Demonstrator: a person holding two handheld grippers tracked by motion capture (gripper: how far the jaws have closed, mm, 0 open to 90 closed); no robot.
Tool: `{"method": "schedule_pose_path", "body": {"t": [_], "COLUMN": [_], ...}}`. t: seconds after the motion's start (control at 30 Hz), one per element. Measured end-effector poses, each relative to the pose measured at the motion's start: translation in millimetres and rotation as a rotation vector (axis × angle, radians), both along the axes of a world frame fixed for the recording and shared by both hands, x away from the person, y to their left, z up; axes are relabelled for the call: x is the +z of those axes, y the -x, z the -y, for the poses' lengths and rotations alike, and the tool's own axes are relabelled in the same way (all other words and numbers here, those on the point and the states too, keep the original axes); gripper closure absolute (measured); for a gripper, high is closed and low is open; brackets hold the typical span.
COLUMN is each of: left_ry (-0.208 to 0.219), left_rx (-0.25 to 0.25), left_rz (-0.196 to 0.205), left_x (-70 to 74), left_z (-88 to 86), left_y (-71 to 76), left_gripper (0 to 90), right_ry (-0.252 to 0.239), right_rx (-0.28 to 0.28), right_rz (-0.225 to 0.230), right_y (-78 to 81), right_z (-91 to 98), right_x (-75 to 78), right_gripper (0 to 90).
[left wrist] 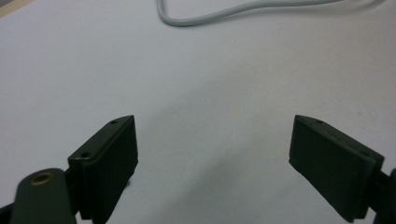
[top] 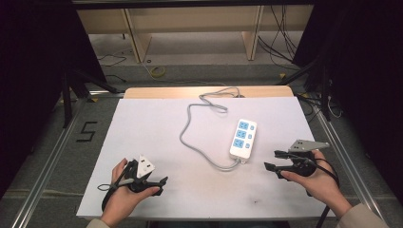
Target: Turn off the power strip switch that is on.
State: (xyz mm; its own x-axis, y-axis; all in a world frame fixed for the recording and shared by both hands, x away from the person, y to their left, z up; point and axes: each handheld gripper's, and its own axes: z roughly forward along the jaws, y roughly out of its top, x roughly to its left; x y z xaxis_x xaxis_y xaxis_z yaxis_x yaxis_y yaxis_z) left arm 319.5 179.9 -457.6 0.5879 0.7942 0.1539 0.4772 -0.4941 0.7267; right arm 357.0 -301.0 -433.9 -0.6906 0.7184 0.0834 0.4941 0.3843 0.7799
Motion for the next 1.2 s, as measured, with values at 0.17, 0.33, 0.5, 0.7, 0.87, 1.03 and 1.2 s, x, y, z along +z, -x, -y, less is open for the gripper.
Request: {"method": "schedule_pose_path", "body": {"t": [0.17, 0.33, 0.5, 0.7, 0.87, 1.03, 1.2], "left_ry": [0.000, 0.000, 0.002, 0.000, 0.001, 0.001, 0.001], "left_rx": [0.000, -0.001, -0.001, -0.002, -0.006, -0.007, -0.008], "left_rz": [-0.001, -0.002, 0.000, -0.004, -0.004, -0.004, -0.004], "left_x": [-0.1, -0.3, -0.4, -0.3, -0.5, -0.5, -0.3], "left_z": [-0.1, 0.0, -0.2, 0.0, 0.9, 1.1, 1.7], "left_y": [-0.1, 0.1, 0.4, -0.1, -0.3, -0.4, -0.7], "left_gripper": [15.1, 15.1, 15.1, 15.1, 15.1, 15.1, 15.1], "right_ry": [-0.017, -0.025, -0.027, -0.030, -0.034, -0.034, -0.034], "right_rx": [-0.005, 0.003, 0.007, 0.007, 0.003, 0.004, 0.003], "right_rz": [0.013, 0.011, 0.016, 0.018, 0.023, 0.026, 0.030], "right_y": [9.8, 19.3, 24.5, 27.8, 27.1, 27.0, 26.8], "right_z": [5.6, 9.6, 12.3, 15.0, 15.8, 15.7, 16.0], "right_x": [-3.3, -8.2, -10.1, -12.1, -12.0, -11.8, -11.4], "right_gripper": [32.8, 32.0, 31.3, 31.2, 31.2, 31.1, 31.1]}}
